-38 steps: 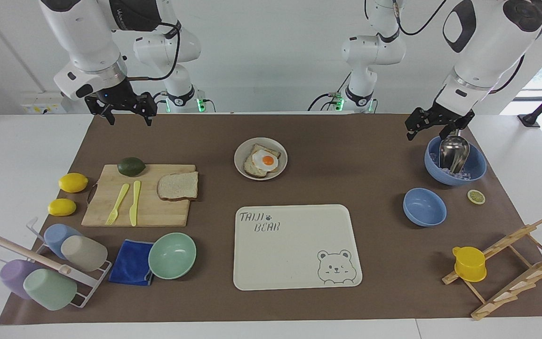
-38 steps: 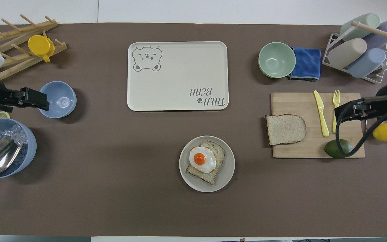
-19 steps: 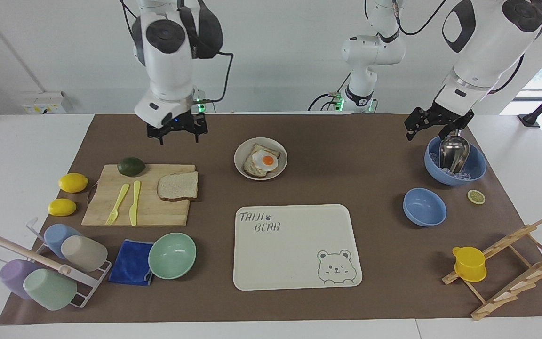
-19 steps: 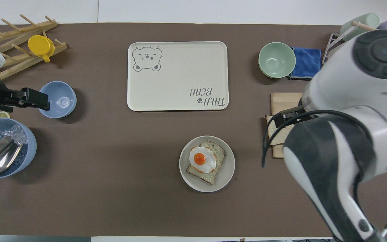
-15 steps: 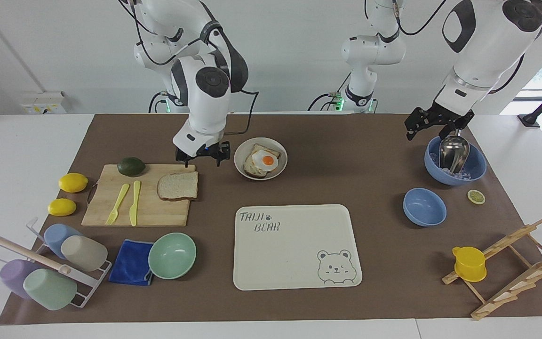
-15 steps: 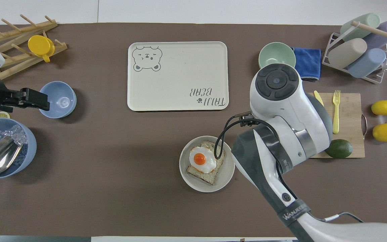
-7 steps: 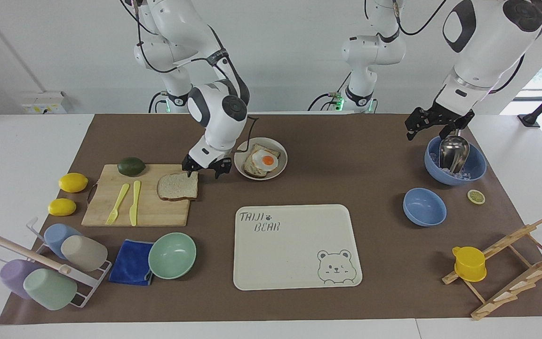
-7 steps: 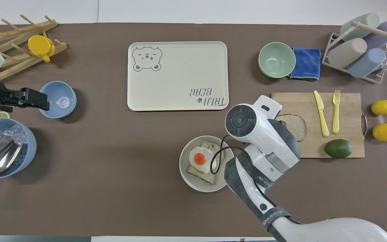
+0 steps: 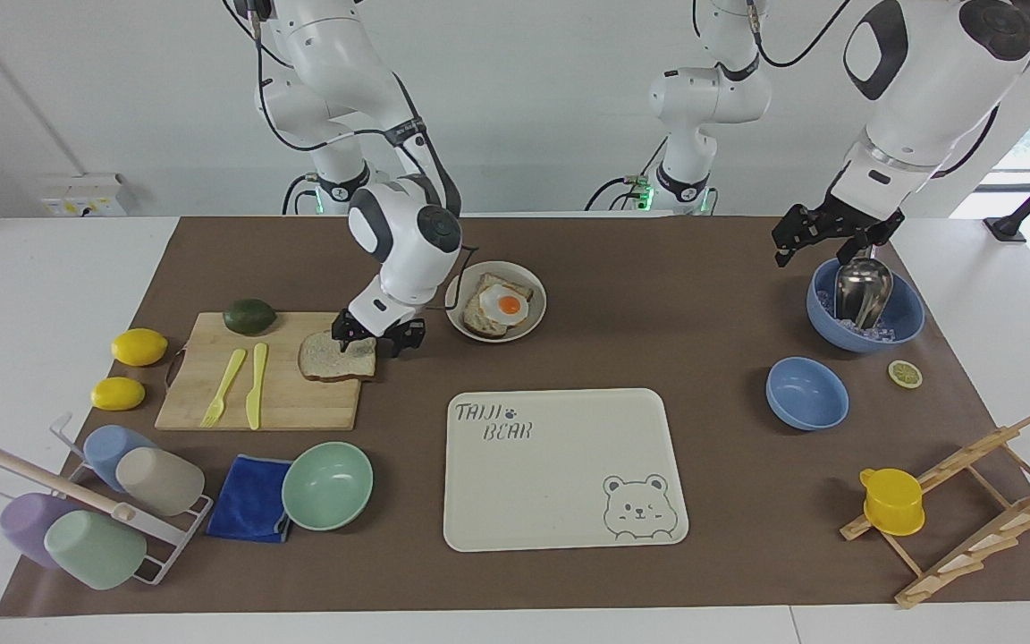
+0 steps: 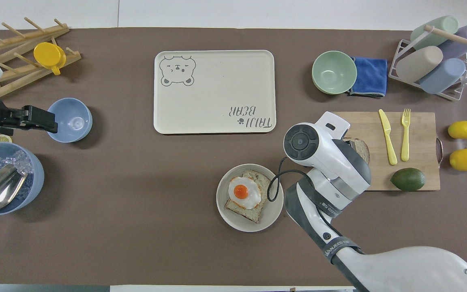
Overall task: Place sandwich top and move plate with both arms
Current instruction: 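Lift the bread slice with the right gripper and carry it toward the plate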
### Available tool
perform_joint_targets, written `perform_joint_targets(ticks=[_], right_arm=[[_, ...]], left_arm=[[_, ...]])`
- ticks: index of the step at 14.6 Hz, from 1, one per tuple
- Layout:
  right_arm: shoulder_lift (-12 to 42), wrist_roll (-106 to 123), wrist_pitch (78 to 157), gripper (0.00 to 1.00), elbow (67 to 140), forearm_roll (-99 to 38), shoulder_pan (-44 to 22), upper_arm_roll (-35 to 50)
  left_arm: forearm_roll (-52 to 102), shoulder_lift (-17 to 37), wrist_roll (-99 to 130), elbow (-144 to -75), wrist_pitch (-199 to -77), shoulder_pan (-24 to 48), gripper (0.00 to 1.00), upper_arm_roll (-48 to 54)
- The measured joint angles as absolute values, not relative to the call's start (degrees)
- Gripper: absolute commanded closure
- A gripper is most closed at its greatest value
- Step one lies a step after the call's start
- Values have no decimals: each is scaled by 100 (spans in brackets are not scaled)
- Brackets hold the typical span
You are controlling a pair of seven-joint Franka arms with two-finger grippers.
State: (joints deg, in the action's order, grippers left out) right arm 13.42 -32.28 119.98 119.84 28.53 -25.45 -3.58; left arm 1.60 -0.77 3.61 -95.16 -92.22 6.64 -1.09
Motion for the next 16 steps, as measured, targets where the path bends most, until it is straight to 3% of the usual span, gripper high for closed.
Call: perform_joint_targets(ticks=[4, 6, 10, 11, 12, 13, 16], right_arm=[[1342, -3235, 12087, 5, 12086, 2854, -2518, -341], [1342, -3243, 12221, 13, 12195, 2854, -2518, -340], [1340, -3245, 12265, 42, 12253, 2854, -2517, -340], [1335, -3245, 12264, 54, 12253, 2858, -2516, -343], [1311, -3245, 12252, 73, 12254, 2881, -2512, -356], [1287, -3245, 12252, 98, 12267, 2881, -2510, -358], [1231, -3245, 12241, 100, 12286, 2898, -2547, -344]], left_arm=[[160, -77, 361, -9516, -9225, 647, 0, -109], [160, -78, 361, -9516, -9227, 647, 0, -109], [160, -82, 361, -9516, -9229, 647, 0, -109], [160, -83, 361, -9516, -9229, 647, 0, -109], [160, -83, 361, -9516, -9229, 647, 0, -109], [160, -83, 361, -9516, -9229, 647, 0, -109], [160, -83, 361, -9516, -9229, 647, 0, -109]])
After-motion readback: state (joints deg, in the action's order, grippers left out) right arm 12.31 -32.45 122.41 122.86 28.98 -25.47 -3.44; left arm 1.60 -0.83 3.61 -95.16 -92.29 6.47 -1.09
